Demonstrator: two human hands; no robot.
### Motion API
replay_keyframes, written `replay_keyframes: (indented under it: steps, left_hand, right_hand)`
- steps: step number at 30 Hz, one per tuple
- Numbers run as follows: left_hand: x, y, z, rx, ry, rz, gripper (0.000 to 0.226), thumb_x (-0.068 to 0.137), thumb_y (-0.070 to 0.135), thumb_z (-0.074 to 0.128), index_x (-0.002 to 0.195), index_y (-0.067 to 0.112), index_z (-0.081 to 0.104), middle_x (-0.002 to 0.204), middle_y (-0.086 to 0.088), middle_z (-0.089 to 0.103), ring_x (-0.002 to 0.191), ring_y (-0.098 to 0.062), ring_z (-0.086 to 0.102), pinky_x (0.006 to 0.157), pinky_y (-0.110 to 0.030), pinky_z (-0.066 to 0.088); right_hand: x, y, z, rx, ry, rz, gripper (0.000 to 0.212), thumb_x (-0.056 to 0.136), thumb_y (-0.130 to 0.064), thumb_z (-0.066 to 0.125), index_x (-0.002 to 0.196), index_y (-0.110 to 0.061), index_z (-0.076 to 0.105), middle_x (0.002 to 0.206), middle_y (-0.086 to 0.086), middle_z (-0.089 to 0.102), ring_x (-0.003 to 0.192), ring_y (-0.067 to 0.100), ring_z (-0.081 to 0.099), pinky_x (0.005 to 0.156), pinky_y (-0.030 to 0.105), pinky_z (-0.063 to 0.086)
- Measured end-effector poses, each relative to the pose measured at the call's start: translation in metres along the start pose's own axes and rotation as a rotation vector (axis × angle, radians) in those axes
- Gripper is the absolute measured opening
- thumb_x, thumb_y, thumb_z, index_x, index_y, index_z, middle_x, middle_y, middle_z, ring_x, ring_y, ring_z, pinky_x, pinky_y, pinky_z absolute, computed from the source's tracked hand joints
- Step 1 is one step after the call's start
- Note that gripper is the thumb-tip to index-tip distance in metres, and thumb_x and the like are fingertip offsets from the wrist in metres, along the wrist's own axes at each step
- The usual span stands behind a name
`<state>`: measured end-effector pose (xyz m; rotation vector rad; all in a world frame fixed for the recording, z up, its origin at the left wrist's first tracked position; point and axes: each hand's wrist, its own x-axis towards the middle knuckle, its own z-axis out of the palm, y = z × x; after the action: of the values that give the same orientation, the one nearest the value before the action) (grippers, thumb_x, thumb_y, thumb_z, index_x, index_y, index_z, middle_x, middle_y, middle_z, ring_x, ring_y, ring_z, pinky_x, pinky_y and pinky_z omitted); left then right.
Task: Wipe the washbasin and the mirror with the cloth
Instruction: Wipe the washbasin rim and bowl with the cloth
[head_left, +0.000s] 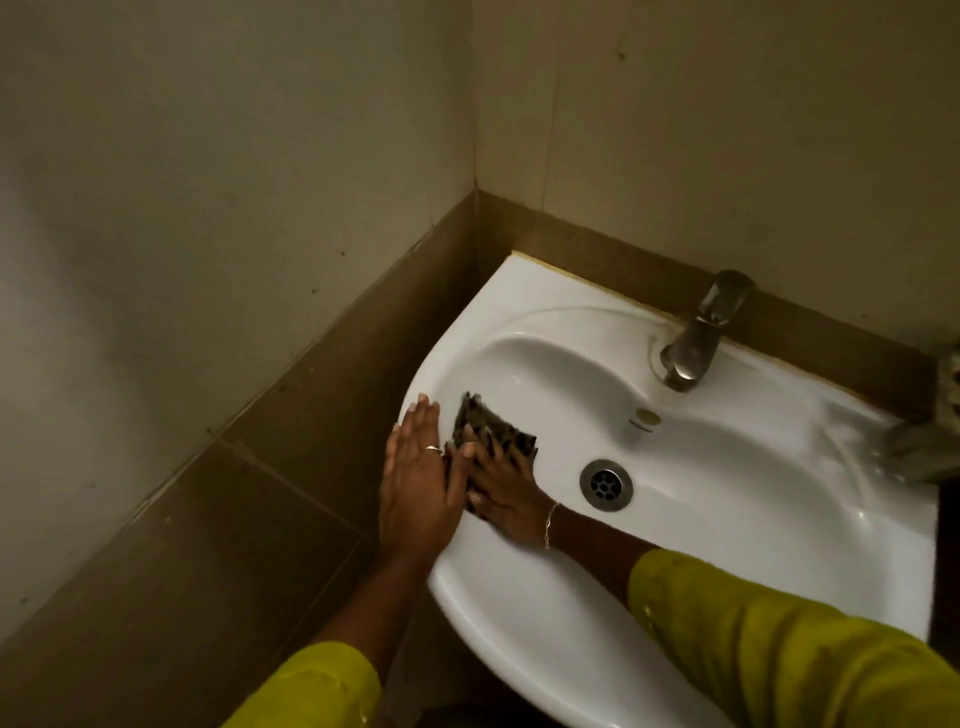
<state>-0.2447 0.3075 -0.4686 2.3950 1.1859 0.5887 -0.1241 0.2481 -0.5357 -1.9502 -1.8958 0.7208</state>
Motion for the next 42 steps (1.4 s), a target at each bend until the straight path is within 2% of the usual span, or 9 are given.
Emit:
replay_keyframes:
  steps: [2, 7, 16, 18, 20, 23, 30, 36, 42]
  left_hand:
    - [0.001, 0.0, 0.0, -0.002, 0.003, 0.001, 0.073, 0.086, 0.053, 0.017, 0.141, 0.007, 0.028, 0.15, -0.009, 0.026, 0.135, -0.009, 0.017, 0.112, -0.023, 0.004]
    - [0.001, -0.001, 0.001, -0.012, 0.013, -0.001, 0.084, 0.083, 0.068, 0.012, 0.142, 0.01, 0.027, 0.15, -0.002, 0.022, 0.135, -0.008, 0.016, 0.11, -0.019, 0.0]
    - [0.0, 0.001, 0.0, 0.044, -0.016, -0.008, 0.075, 0.085, 0.056, 0.022, 0.141, 0.008, 0.029, 0.15, -0.009, 0.027, 0.138, -0.017, 0.021, 0.11, -0.019, 0.0]
    - [0.0, 0.001, 0.001, 0.065, -0.023, -0.003, 0.074, 0.085, 0.055, 0.022, 0.141, 0.007, 0.029, 0.15, -0.01, 0.027, 0.139, -0.02, 0.021, 0.111, -0.022, 0.001]
    - [0.001, 0.001, 0.003, 0.094, -0.043, -0.005, 0.077, 0.084, 0.057, 0.02, 0.141, 0.007, 0.027, 0.151, -0.011, 0.025, 0.14, -0.021, 0.02, 0.112, -0.026, 0.002]
    - [0.001, 0.002, 0.004, 0.157, -0.062, 0.012, 0.083, 0.083, 0.063, 0.016, 0.141, 0.006, 0.027, 0.151, -0.013, 0.023, 0.141, -0.024, 0.017, 0.112, -0.032, 0.005]
    - [0.001, 0.003, 0.003, 0.2, -0.077, 0.038, 0.079, 0.084, 0.058, 0.018, 0.14, 0.005, 0.029, 0.15, -0.015, 0.025, 0.141, -0.027, 0.016, 0.111, -0.033, 0.005]
    - [0.002, 0.004, 0.002, 0.166, -0.083, 0.028, 0.081, 0.081, 0.058, 0.016, 0.141, 0.004, 0.028, 0.15, -0.015, 0.024, 0.141, -0.025, 0.014, 0.111, -0.03, 0.002]
    - [0.001, 0.003, 0.001, 0.16, -0.073, 0.021, 0.082, 0.082, 0.06, 0.016, 0.14, 0.004, 0.029, 0.15, -0.014, 0.025, 0.141, -0.025, 0.015, 0.111, -0.03, 0.003]
  right_hand:
    - [0.015, 0.008, -0.01, -0.083, 0.048, 0.041, 0.086, 0.073, -0.072, -0.018, 0.142, -0.021, -0.009, 0.15, -0.001, -0.014, 0.14, 0.025, -0.012, 0.11, 0.055, 0.0]
    - [0.036, 0.035, -0.031, -0.397, 0.085, 0.144, 0.059, 0.085, -0.042, 0.03, 0.141, -0.024, 0.024, 0.142, 0.011, 0.045, 0.126, 0.037, 0.046, 0.094, 0.062, 0.038]
    - [0.009, 0.059, -0.036, -0.515, 0.08, 0.408, 0.057, 0.078, -0.038, 0.029, 0.127, -0.022, 0.056, 0.133, -0.001, 0.056, 0.112, 0.022, 0.06, 0.113, 0.04, -0.003]
    - [0.003, 0.055, -0.027, -0.448, 0.14, 0.511, 0.057, 0.082, -0.038, 0.029, 0.131, -0.019, 0.052, 0.139, 0.003, 0.05, 0.119, 0.025, 0.055, 0.111, 0.044, 0.004]
    - [0.0, 0.051, -0.016, -0.342, 0.143, 0.558, 0.06, 0.091, -0.042, 0.021, 0.147, -0.019, 0.019, 0.156, 0.008, 0.014, 0.142, 0.029, 0.02, 0.112, 0.051, 0.003]
    - [0.0, 0.039, -0.004, -0.149, 0.12, 0.581, 0.087, 0.067, -0.058, -0.014, 0.147, -0.025, -0.008, 0.156, 0.006, -0.017, 0.143, 0.03, -0.014, 0.111, 0.057, -0.004]
    - [0.001, 0.008, -0.003, 0.137, 0.121, 0.416, 0.073, 0.078, -0.052, 0.006, 0.147, -0.029, 0.001, 0.157, -0.001, -0.013, 0.143, 0.023, -0.016, 0.111, 0.049, -0.008]
    - [-0.022, -0.006, 0.009, 0.149, 0.012, 0.206, 0.121, 0.045, -0.086, -0.029, 0.146, -0.027, -0.001, 0.156, -0.002, -0.013, 0.137, 0.014, -0.021, 0.11, 0.046, -0.01]
    - [-0.066, -0.01, 0.01, 0.148, -0.194, 0.094, 0.112, 0.045, -0.088, -0.026, 0.14, -0.03, -0.015, 0.152, -0.006, -0.021, 0.142, 0.024, -0.016, 0.11, 0.053, -0.009]
